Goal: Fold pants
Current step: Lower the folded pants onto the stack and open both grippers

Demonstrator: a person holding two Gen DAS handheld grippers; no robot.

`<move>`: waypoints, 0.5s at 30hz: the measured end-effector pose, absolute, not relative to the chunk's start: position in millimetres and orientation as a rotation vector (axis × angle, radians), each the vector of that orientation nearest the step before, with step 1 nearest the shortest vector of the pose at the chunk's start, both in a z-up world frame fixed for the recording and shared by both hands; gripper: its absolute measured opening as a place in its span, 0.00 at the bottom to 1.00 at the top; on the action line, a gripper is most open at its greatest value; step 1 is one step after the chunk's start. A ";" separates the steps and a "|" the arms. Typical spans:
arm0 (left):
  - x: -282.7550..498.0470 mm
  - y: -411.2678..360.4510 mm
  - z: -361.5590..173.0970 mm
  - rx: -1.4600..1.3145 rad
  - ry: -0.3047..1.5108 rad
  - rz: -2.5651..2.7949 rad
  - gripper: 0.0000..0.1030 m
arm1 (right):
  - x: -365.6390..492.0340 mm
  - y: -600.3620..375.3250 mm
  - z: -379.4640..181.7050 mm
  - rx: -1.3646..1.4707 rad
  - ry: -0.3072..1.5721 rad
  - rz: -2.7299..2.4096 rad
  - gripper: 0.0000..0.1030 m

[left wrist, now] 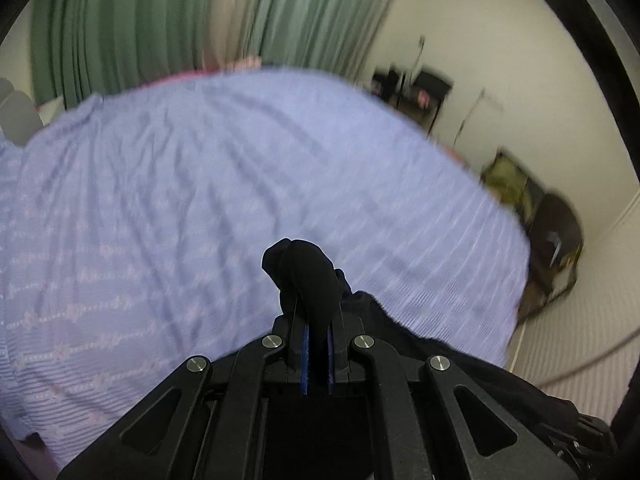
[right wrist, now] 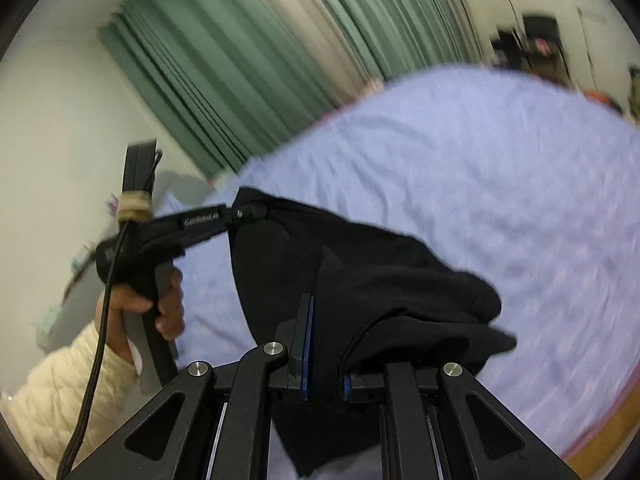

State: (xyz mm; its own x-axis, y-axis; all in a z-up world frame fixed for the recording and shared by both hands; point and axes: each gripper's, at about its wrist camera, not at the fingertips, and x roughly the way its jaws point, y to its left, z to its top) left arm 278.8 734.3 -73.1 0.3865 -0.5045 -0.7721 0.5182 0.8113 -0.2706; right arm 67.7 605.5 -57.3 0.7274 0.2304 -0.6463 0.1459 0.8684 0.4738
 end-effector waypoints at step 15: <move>277.9 817.2 -184.2 0.016 1.164 -0.589 0.09 | 73.7 709.0 -178.7 0.654 1.115 0.065 0.12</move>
